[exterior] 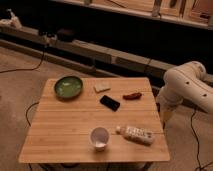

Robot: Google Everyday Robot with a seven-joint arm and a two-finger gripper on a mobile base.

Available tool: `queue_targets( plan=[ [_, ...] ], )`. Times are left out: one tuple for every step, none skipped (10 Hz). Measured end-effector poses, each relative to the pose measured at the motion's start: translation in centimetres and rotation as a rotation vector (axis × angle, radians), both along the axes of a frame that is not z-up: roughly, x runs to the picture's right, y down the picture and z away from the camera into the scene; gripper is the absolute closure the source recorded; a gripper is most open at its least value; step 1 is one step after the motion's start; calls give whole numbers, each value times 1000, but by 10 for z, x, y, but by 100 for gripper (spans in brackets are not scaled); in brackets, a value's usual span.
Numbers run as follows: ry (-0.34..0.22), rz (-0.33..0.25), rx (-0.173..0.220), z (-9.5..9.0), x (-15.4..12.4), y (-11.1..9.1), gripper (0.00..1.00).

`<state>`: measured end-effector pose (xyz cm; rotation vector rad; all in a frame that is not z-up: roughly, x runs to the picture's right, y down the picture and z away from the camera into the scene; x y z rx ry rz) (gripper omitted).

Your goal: Place the bottle in the ceramic bowl

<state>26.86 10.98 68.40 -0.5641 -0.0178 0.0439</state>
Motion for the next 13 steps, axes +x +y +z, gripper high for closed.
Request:
queue_targets(
  plan=[
    [-54,25,1,2,-17,6,35],
    [-105,49,-11,6,-32,17,35],
    [-138,69,-29,12,-43,30,35],
    [-144,88,-55,17,-48,45,35],
    [-138,114,-88,23,-50,60,35],
    [-119,134,-117,29,-49,73,35],
    [-86,151,-149,36,-47,86,35],
    [-57,170,-173,40,-45,95,35],
    [-23,189,-193,43,-43,105,35],
    [-1,200,-189,48,-44,111,35],
    [12,205,-181,54,-46,115,35],
    [23,203,-170,59,-49,120,35],
    [28,197,-152,64,-53,124,35]
  ],
)
